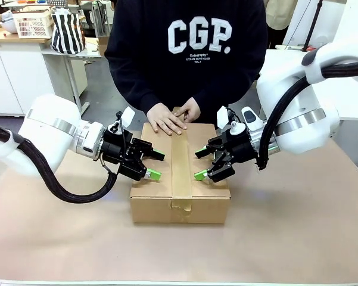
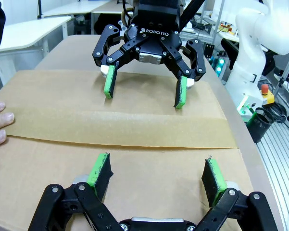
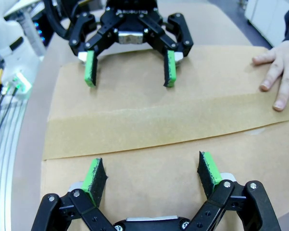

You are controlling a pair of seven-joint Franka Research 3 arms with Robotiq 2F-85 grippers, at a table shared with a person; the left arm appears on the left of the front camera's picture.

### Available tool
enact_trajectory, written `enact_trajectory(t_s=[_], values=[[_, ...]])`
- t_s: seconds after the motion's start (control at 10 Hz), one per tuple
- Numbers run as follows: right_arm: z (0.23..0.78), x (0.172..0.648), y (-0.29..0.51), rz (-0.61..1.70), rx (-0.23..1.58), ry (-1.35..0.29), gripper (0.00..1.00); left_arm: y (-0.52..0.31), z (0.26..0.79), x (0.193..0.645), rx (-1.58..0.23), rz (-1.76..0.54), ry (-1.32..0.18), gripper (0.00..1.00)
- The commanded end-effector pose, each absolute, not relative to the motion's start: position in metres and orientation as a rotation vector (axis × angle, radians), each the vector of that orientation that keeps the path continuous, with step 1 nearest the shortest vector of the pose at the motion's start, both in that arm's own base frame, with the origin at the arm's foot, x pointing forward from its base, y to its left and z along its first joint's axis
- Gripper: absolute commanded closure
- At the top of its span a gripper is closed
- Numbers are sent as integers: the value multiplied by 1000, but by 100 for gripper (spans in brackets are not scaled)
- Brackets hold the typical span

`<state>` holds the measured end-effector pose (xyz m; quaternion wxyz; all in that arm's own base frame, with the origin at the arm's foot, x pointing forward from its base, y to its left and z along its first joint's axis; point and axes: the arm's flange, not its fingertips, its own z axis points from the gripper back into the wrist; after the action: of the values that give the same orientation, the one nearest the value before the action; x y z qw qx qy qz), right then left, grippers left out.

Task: Pack the gift set into the box.
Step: Press and hold the closed box until the human finishes sealing it.

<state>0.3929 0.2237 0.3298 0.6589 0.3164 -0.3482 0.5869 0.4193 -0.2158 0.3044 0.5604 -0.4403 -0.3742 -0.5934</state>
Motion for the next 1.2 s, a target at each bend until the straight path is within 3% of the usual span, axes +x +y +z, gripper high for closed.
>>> enact_trajectory(t_s=[0.0, 1.1], values=[[325, 391, 223, 1314, 716, -781, 0, -214, 302, 418, -1046, -1388, -876, 0], [325, 391, 223, 1314, 716, -781, 0, -214, 302, 418, -1046, -1388, -876, 0]])
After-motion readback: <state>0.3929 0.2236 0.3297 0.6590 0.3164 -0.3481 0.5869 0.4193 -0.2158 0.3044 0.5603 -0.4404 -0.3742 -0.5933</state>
